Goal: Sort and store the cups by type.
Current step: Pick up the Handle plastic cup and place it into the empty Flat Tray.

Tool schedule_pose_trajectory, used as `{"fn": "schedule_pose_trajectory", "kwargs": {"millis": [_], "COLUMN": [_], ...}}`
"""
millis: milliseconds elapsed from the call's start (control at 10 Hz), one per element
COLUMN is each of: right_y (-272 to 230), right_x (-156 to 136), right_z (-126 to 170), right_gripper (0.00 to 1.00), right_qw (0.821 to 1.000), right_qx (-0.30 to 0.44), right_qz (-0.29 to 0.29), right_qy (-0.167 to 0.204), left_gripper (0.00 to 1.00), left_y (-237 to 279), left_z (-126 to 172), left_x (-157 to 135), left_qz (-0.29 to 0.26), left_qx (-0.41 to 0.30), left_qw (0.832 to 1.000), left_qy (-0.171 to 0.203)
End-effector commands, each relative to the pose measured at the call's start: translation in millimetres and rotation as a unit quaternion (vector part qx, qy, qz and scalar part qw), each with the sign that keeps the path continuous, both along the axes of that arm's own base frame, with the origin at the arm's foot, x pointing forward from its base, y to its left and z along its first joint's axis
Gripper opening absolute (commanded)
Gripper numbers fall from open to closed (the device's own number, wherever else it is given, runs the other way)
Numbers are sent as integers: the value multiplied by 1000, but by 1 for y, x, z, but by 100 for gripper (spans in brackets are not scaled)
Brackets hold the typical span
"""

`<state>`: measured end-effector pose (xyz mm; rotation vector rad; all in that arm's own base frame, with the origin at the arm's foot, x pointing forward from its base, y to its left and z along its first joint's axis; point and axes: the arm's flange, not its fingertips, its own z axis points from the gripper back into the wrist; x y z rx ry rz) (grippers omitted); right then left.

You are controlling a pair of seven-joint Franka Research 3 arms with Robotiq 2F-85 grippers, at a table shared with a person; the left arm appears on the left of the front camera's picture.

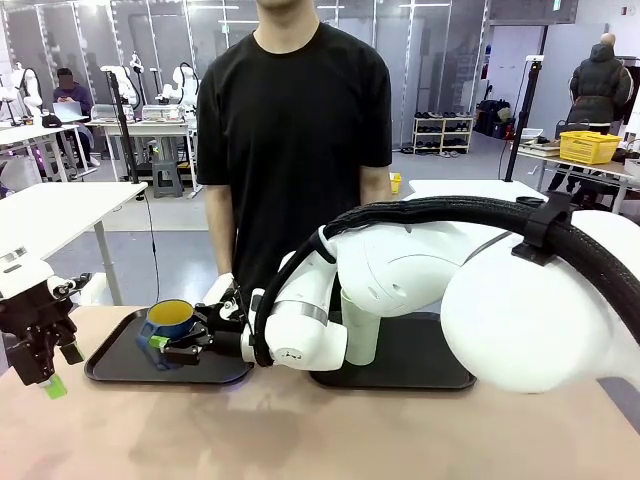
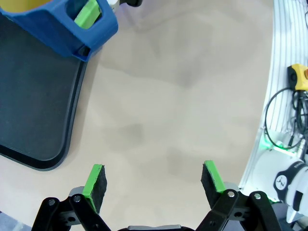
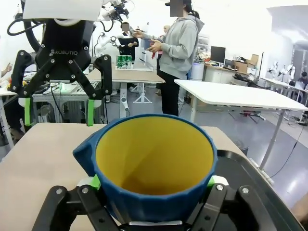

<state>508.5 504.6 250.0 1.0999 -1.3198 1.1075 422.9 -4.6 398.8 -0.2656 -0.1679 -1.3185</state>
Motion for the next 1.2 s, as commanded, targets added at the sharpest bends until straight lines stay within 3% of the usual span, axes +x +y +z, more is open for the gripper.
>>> {"fn": "schedule_pose_trajectory", "kwargs": {"millis": [0,400,1100], "right_y": [12,19,17], "right_x": [-1,-1,4], "right_z": [-3,-9,-35], "right_gripper": [79,79,79], "right_qw": [999,995,991], "right_qx": [-14,-28,-32], "right_qz": [-41,-98,-129], "right_qy": [-8,-19,19], "left_gripper": [100,100,100], "left_y": [1,1,1], "left_z": [0,0,0], "left_x": [0,0,0], "left_qz": [-2,-2,-2], "left_qx": [-2,-2,-2], "left_qw": [1000,1000,1000], "left_qy": [-2,-2,-2]}}
